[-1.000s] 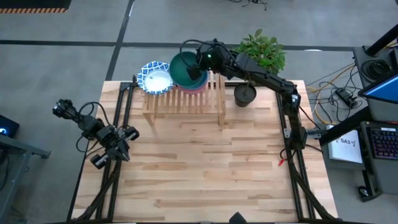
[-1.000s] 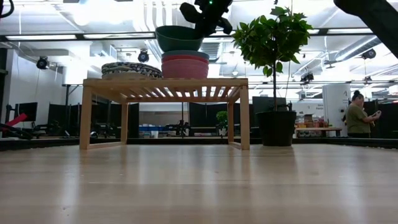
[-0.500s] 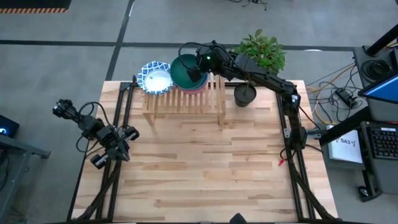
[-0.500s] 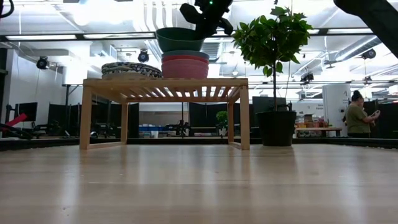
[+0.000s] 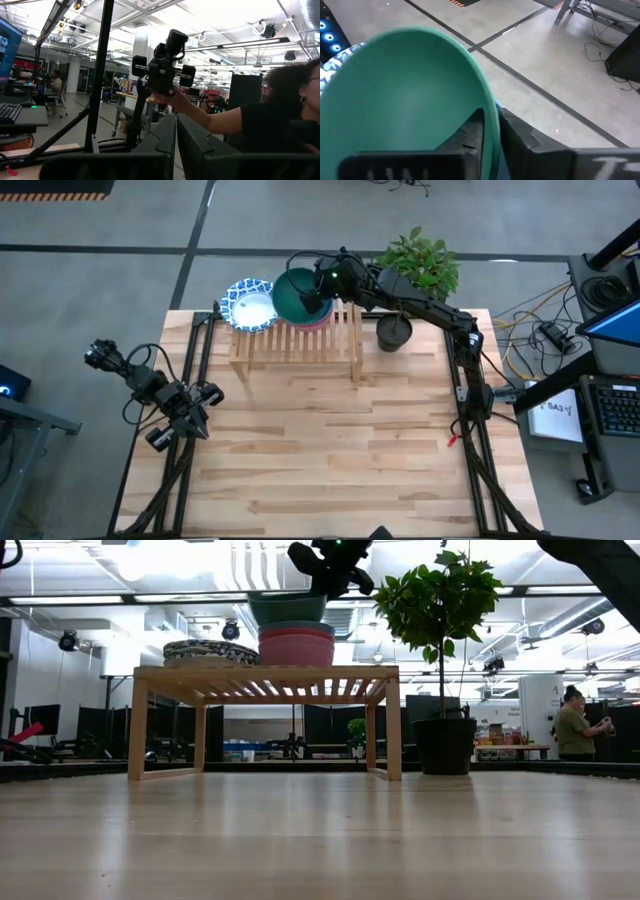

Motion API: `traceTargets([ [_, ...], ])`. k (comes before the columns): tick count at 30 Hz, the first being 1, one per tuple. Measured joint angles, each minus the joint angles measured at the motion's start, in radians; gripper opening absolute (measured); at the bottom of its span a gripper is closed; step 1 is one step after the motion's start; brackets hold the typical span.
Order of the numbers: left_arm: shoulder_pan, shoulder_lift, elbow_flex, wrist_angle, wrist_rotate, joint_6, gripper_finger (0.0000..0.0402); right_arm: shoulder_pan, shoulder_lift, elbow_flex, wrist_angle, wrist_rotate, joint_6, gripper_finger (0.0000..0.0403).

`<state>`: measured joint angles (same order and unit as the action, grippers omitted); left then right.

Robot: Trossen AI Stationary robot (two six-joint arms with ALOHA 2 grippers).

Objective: Place and stack bowls onto a shelf
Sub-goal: Stack the dark green bowl on top of the blue bowl on the shelf

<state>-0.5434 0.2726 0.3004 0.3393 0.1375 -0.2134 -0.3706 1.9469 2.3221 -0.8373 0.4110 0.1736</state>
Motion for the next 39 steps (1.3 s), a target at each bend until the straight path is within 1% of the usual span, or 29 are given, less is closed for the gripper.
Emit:
traceTargets([
  [6,0.000,0.000,0.000,0.000,0.000,0.000,0.0000,0.000,0.000,0.000,-0.002,0.039,0.010,0.0104],
  [11,0.000,0.000,0.000,0.000,0.000,0.000,0.0000,0.000,-0.002,0.019,0.000,0.045,0.010,0.0134],
  [16,0.000,0.000,0.000,0.000,0.000,0.000,0.0000,-0.001,-0.009,0.034,0.005,0.063,0.008,0.0145],
  [23,0.000,0.000,0.000,0.001,0.000,-0.001,0.0000,-0.003,-0.013,0.034,0.005,0.062,0.008,0.0146],
  [27,0.000,0.000,0.000,0.001,0.000,-0.001,0.0000,0.020,-0.013,0.034,0.005,0.030,-0.026,0.0133],
  [30,0.000,0.000,0.000,0.001,0.000,-0.006,0.0000,0.072,-0.014,0.022,0.005,0.036,-0.068,0.0108],
  [37,0.000,0.000,0.000,0.000,0.001,-0.006,0.0000,0.166,-0.014,-0.047,0.001,0.197,-0.109,0.0026],
  [39,0.000,0.000,0.000,0.000,0.001,-0.008,0.0000,0.184,-0.015,-0.084,-0.002,0.245,-0.107,0.0013],
])
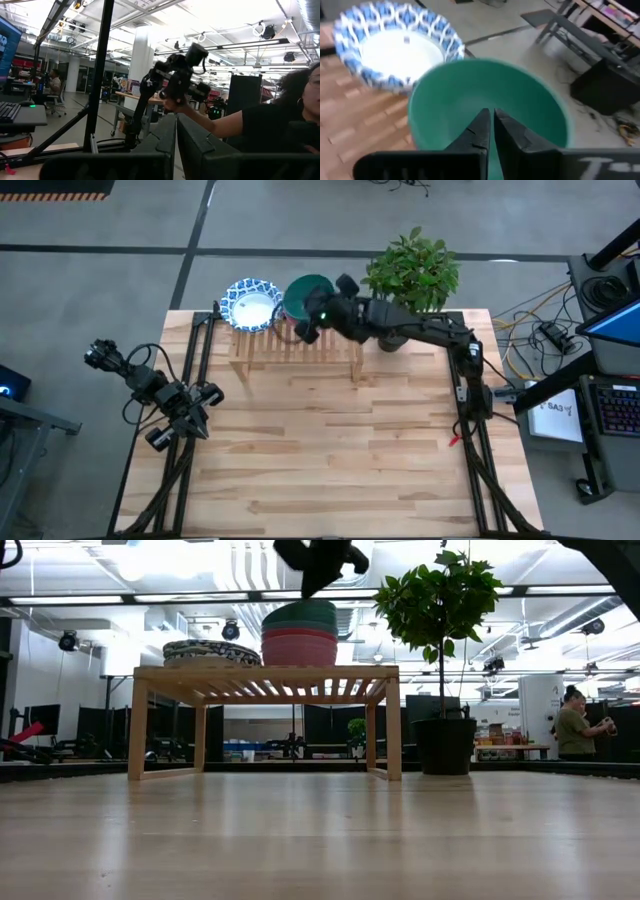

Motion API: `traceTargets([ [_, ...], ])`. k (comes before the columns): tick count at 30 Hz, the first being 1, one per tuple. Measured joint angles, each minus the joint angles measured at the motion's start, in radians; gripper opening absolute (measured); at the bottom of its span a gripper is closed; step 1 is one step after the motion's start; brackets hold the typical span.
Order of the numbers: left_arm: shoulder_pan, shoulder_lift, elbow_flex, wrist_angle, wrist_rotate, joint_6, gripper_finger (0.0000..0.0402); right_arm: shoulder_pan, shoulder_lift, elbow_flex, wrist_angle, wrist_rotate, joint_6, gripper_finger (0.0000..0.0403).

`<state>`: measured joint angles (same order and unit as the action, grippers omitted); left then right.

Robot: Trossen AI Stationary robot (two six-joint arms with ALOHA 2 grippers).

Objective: Place and stack bowls onto a shelf
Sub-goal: Stack the dark green bowl on top of the blue bowl on the shelf, then return to Home Position

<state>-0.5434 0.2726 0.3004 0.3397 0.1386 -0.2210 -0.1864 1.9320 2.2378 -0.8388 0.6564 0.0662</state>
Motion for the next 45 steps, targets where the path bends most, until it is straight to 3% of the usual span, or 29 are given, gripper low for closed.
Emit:
traceTargets([
  [7,0.000,0.000,0.000,0.000,0.001,-0.002,0.0000,0.009,0.000,-0.151,0.142,0.024,0.011,0.0009],
  [17,0.000,-0.001,0.000,0.000,0.002,-0.005,0.0000,-0.006,-0.058,-0.166,0.195,0.070,-0.005,0.0009],
  [23,0.000,-0.002,0.000,0.004,0.003,-0.005,0.0000,-0.017,-0.086,-0.287,0.209,0.025,0.070,0.0009],
  [28,0.000,-0.003,0.000,0.004,0.003,-0.009,0.0000,-0.017,-0.118,-0.411,0.356,0.025,0.072,0.0009],
  [37,0.000,-0.004,0.000,-0.003,0.003,-0.014,0.0000,0.020,-0.251,-0.470,0.429,0.013,0.037,0.0009],
  [41,0.000,-0.004,0.000,-0.018,0.001,0.015,0.0000,0.087,-0.339,-0.584,0.433,-0.038,0.011,0.0009],
  [45,0.000,-0.004,0.000,-0.052,-0.055,0.029,0.0000,0.179,-0.449,-0.798,0.529,-0.063,-0.010,0.0009],
])
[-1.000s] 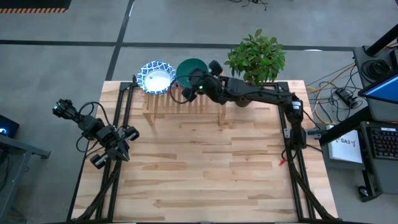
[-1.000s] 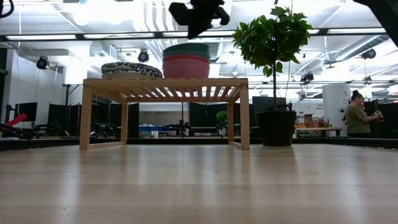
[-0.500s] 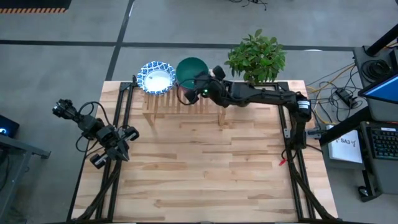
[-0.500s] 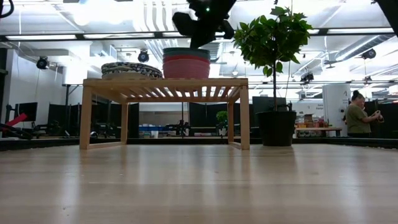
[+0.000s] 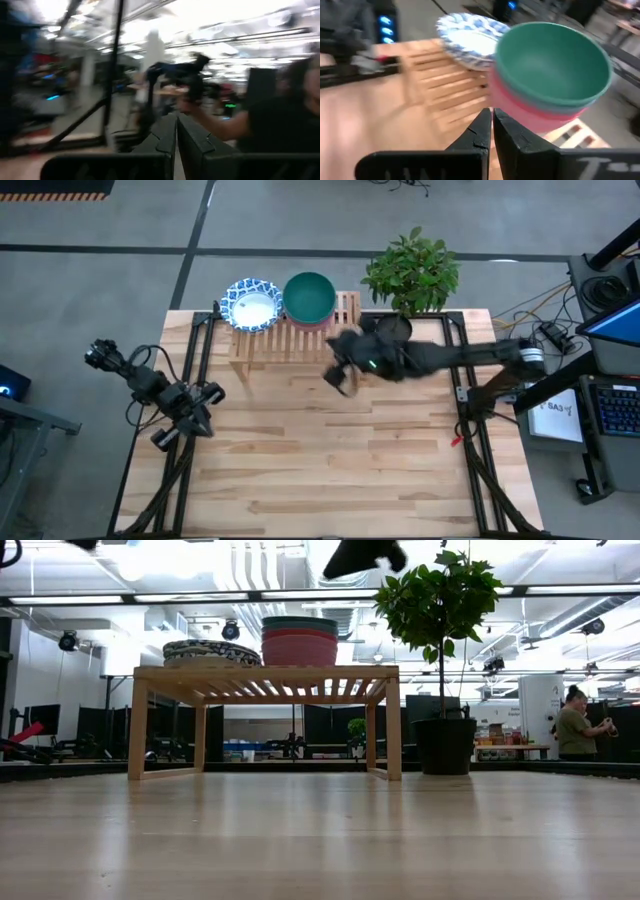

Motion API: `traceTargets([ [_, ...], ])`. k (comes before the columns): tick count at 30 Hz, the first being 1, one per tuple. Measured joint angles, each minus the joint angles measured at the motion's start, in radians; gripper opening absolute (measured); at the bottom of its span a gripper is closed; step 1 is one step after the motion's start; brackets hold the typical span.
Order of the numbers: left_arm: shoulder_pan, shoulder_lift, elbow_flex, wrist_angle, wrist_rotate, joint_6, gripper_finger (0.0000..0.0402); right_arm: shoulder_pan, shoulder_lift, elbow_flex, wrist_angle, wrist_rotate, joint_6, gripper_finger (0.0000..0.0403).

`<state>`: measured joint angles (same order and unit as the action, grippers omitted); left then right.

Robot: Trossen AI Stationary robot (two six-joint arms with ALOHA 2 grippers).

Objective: Place and stack bowls onto a shelf
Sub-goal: Return to Home Position

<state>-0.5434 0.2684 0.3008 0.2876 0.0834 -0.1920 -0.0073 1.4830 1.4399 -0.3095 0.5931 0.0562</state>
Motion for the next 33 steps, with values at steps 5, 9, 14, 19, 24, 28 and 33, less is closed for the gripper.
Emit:
traceTargets([
  [5,0.000,0.015,-0.007,-0.081,-0.228,0.037,0.0000,0.112,-0.152,-0.291,0.233,-0.045,-0.017,0.0009],
  [9,0.000,0.062,-0.040,-0.040,-0.424,0.073,0.0000,0.179,-0.239,-0.479,0.443,-0.096,-0.066,0.0009],
  [14,0.043,0.133,-0.041,0.038,-0.538,0.125,0.0000,0.188,-0.348,-0.661,0.622,-0.147,-0.118,0.0009],
  [19,0.165,0.184,-0.009,0.006,-0.492,0.130,0.0000,0.170,-0.430,-0.802,0.741,-0.186,-0.127,0.0009],
  [24,0.333,0.193,0.037,-0.143,-0.335,0.084,0.0000,0.159,-0.484,-0.908,0.843,-0.249,-0.147,0.0009],
  [28,0.463,0.179,0.054,-0.208,-0.143,0.090,0.0000,0.138,-0.529,-0.969,0.858,-0.261,-0.138,0.0009],
  [33,0.592,0.154,0.039,-0.264,0.055,0.064,0.0000,0.126,-0.574,-1.041,0.870,-0.261,-0.120,0.0009],
])
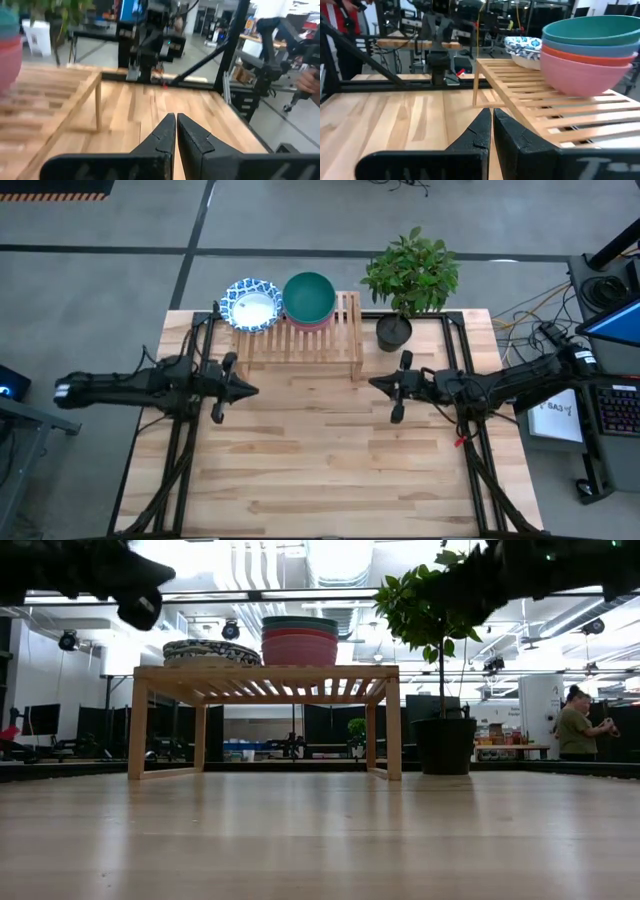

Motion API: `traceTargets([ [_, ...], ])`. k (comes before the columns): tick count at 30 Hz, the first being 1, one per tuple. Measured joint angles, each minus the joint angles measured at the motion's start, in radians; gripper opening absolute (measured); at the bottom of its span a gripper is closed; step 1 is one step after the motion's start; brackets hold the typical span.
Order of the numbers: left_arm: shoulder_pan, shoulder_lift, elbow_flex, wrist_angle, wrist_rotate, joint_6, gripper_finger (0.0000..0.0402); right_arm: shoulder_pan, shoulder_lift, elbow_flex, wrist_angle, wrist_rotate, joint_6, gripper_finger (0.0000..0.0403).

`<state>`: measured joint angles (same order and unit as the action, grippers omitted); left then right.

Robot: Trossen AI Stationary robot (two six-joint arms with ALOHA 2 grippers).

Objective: Place and stack bowls onto a shelf
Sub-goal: Return to Home Position

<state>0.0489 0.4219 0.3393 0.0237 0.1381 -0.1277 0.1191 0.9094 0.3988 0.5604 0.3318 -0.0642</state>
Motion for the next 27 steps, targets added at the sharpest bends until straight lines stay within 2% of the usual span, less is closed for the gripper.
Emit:
traceTargets([
  [5,0.066,-0.034,-0.017,-0.074,0.088,-0.013,0.0000,-0.009,-0.059,-0.078,0.008,0.001,0.002,0.0009],
  [12,0.067,-0.091,-0.113,-0.014,0.126,-0.036,0.0000,-0.011,-0.147,-0.242,0.137,0.000,0.000,0.0009],
  [16,0.067,-0.142,-0.115,-0.056,0.186,-0.064,0.0000,-0.011,-0.214,-0.333,0.226,0.000,-0.005,0.0009],
  [20,0.066,-0.225,-0.063,-0.204,0.228,-0.062,0.0000,-0.011,-0.288,-0.387,0.238,0.001,0.019,0.0009],
  [23,0.066,-0.309,-0.063,-0.189,0.231,-0.054,0.0000,-0.011,-0.322,-0.386,0.190,-0.012,0.019,0.0009],
  [27,0.066,-0.424,-0.121,-0.187,0.229,-0.056,0.0000,-0.011,-0.327,-0.387,0.185,-0.045,-0.025,0.0009],
])
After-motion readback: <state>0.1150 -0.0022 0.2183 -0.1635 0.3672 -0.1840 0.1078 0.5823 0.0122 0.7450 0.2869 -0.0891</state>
